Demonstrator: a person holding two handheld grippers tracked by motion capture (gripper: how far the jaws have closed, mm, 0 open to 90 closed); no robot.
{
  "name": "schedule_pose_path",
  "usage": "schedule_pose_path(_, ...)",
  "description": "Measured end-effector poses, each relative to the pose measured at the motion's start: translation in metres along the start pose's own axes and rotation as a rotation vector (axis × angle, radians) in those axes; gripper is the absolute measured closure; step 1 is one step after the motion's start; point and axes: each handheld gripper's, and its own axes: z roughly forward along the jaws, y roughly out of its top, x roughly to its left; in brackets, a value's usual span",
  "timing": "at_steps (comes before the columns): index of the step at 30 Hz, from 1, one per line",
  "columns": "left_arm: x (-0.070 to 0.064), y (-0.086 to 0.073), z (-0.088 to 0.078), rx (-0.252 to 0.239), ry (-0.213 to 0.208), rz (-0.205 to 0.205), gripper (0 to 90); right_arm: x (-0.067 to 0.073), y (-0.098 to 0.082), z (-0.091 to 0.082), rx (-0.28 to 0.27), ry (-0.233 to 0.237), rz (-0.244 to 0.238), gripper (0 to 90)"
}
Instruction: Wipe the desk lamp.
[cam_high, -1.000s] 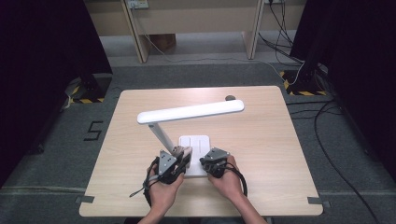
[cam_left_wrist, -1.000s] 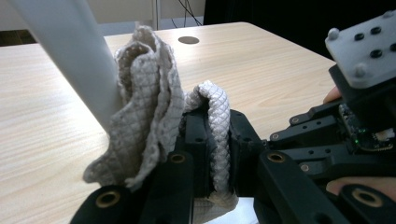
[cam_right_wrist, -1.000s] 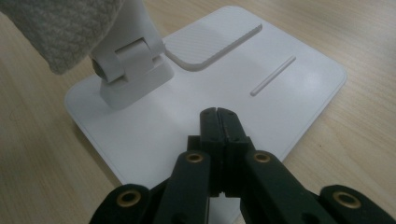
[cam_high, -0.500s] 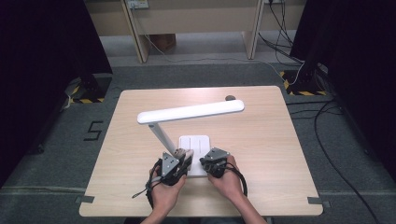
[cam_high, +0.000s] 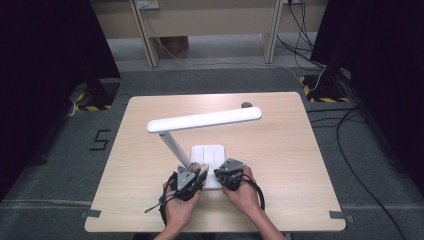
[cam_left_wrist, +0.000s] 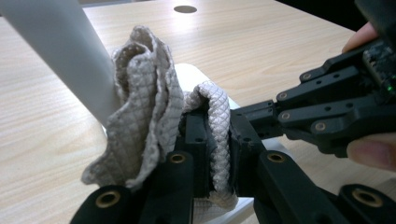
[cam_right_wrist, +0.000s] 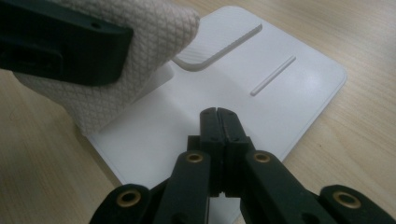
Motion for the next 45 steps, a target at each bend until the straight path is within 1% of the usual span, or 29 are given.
schedule_pose_path(6, 0.0, -0.002, 0.002, 0.01, -0.003, -0.002, 80.3, 0.0, 0.0, 0.0, -0.001, -0.001, -0.002, 90.0)
schedule_pose_path(13, 0.0, -0.004, 0.003, 0.011, -0.008, -0.006, 80.4, 0.0, 0.0, 0.0, -0.002, -0.001, -0.001, 90.0)
schedule_pose_path(16, 0.0, -0.004, 0.0, 0.016, -0.009, -0.003, 80.3, 0.0, 0.0, 0.0, -0.001, -0.001, -0.001, 90.0)
schedule_pose_path(18, -0.001, -0.003, -0.005, 0.002, -0.011, -0.013, 80.2, 0.0, 0.0, 0.0, -0.002, -0.002, 0.001, 90.0)
schedule_pose_path(20, 0.0, 0.0, -0.011, -0.013, -0.013, -0.02, 80.2, 0.0, 0.0, 0.0, -0.001, 0.0, 0.002, 90.0)
schedule_pose_path(22, 0.001, 0.004, -0.019, -0.039, -0.01, -0.028, 80.2, 0.0, 0.0, 0.0, 0.0, -0.001, 0.003, 90.0)
schedule_pose_path(25, 0.003, 0.013, -0.033, -0.084, -0.013, -0.04, 80.2, 0.0, 0.0, 0.0, 0.0, -0.004, 0.0, 90.0)
schedule_pose_path(27, 0.004, 0.02, -0.043, -0.109, -0.007, -0.027, 80.2, 0.0, 0.0, 0.0, 0.0, -0.004, 0.002, 90.0)
schedule_pose_path(31, 0.006, 0.031, -0.06, -0.163, 0.001, -0.047, 80.2, 0.0, 0.0, 0.0, -0.002, -0.002, 0.004, 90.0)
schedule_pose_path(35, 0.015, 0.04, -0.079, -0.208, 0.017, -0.068, 80.2, 0.0, 0.0, 0.0, -0.004, -0.002, 0.005, 90.0)
schedule_pose_path(41, 0.03, 0.053, -0.108, -0.266, 0.037, -0.088, 80.2, 0.0, 0.0, 0.0, -0.005, -0.002, 0.004, 90.0)
schedule_pose_path(45, 0.04, 0.06, -0.124, -0.304, 0.054, -0.107, 80.2, 0.0, 0.0, 0.0, -0.004, -0.004, 0.007, 90.0)
